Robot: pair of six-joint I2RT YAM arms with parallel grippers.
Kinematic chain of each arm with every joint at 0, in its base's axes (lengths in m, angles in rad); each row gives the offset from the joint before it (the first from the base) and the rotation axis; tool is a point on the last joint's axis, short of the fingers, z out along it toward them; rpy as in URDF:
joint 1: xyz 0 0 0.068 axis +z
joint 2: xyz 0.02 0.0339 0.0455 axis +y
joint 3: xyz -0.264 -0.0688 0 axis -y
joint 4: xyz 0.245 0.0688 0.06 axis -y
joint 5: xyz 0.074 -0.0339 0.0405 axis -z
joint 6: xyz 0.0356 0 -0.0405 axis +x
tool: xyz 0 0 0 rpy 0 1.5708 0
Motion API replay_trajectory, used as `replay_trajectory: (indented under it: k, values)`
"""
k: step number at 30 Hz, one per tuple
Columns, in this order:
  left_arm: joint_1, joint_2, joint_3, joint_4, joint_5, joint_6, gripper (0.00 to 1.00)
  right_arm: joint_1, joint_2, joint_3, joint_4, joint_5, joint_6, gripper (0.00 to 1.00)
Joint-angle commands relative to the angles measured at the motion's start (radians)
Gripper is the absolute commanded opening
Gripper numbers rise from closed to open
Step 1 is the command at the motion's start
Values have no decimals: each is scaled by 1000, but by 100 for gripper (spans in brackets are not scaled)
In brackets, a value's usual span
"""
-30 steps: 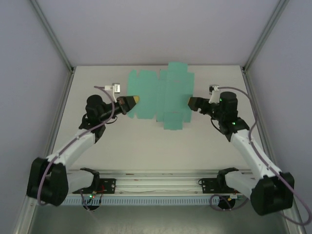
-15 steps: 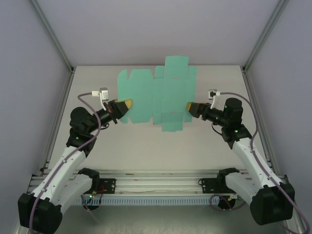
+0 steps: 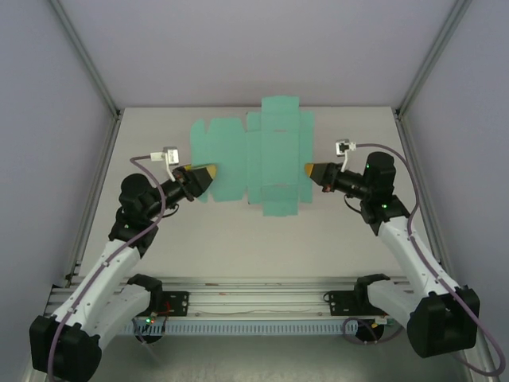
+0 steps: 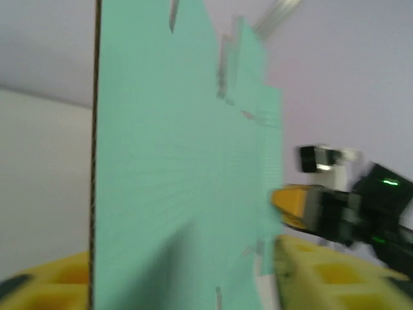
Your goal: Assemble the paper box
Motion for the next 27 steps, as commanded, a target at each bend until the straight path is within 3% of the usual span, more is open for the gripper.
replay_trajectory:
  k: [1, 5, 8, 10, 13, 18, 23, 27]
  values:
    - [-2, -27, 41, -337, -362, 73, 100, 16, 42, 57, -186, 74, -185, 0]
    - [-2, -47, 46, -557, -631, 67, 100, 48, 163, 90, -358, 127, -341, 0]
    - [-2, -64, 35, -608, -658, 63, 100, 73, 268, 163, -509, 255, -486, 0]
    - [-2, -69, 21, -585, -624, 56, 100, 102, 329, 182, -469, 324, -559, 0]
    - [-1, -46, 16, -527, -549, 46, 100, 152, 412, 220, -454, 367, -806, 0]
    - [-1, 31, 30, -414, -374, 41, 100, 298, 516, 309, -370, 756, -982, 0]
    - [-1, 168, 84, -315, -230, 30, 100, 430, 543, 218, -53, 963, -1208, 0]
    - [-2, 289, 177, -289, -154, 28, 100, 494, 556, 158, 115, 1027, -1343, 0]
